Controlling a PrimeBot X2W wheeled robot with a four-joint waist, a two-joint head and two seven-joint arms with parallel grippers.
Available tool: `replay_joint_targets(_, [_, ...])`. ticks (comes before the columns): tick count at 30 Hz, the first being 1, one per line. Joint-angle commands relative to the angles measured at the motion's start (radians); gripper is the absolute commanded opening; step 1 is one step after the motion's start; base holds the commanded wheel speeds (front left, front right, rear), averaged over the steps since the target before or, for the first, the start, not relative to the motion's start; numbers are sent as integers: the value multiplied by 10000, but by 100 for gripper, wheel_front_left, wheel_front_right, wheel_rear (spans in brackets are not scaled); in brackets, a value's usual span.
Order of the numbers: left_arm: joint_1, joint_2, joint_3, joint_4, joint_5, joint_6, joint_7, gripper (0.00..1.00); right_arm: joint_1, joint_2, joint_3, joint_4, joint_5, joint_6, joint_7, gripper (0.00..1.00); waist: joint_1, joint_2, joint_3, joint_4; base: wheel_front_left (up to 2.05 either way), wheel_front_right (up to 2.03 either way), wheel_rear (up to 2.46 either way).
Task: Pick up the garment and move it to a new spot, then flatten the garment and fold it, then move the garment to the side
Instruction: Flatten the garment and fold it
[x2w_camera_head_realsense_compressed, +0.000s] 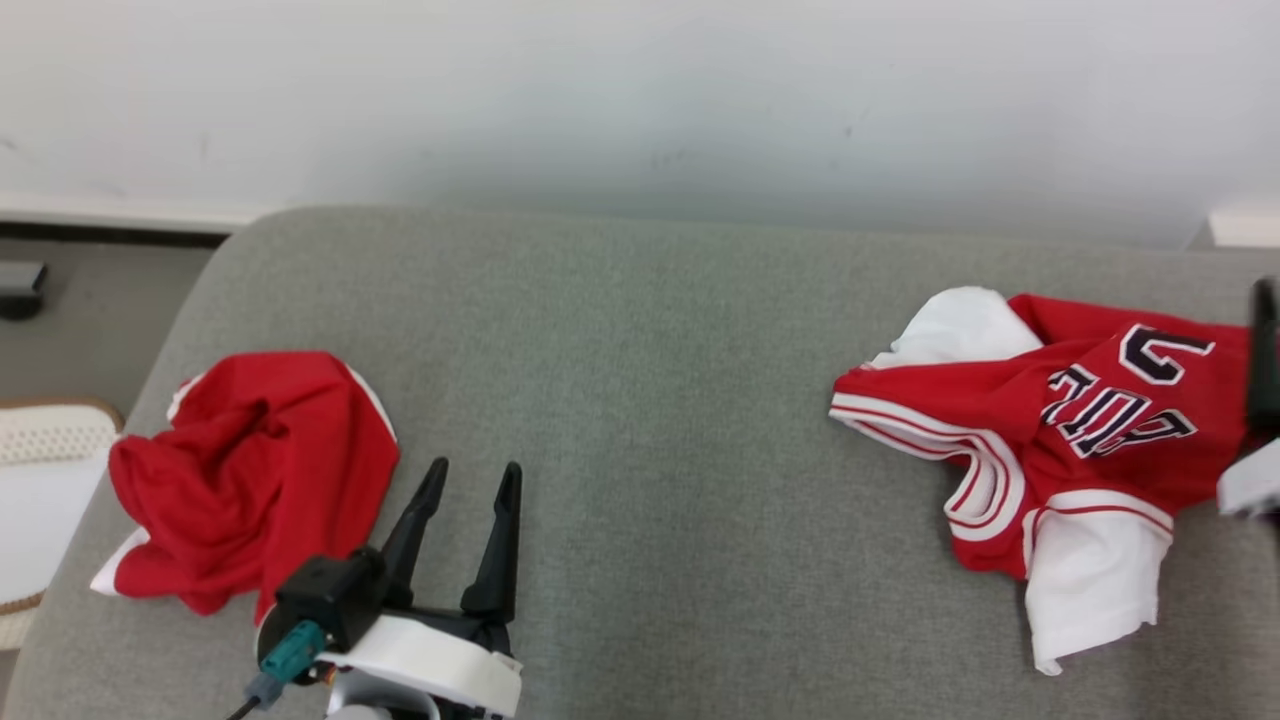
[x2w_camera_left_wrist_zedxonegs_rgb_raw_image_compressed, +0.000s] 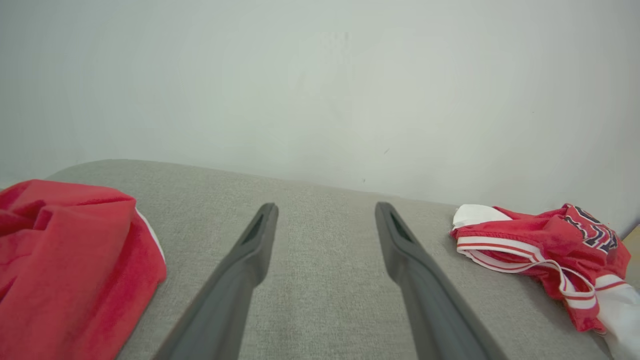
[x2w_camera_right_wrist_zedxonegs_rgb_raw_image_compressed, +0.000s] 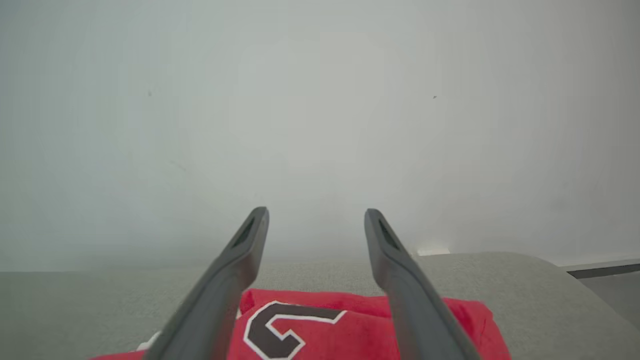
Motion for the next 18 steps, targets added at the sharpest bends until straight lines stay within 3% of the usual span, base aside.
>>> replay_joint_targets(1, [166,42,13,40,-59,62,-3,100,461,109,115,-377,222,-20,61,100,0,0,-373,-164,0,0,0])
replay_joint_targets(9, [492,41,6,16,-189,136,-3,100,3152,663,315,-3245,459,-20,80,100,0,0,-800,-389,0,0,0])
replay_joint_targets(18, [646,39,-78,-5,-289,159,-3,100,4752,1556,34,-4307,71,-20,114,100,0,0,-952,-824,0,0,0])
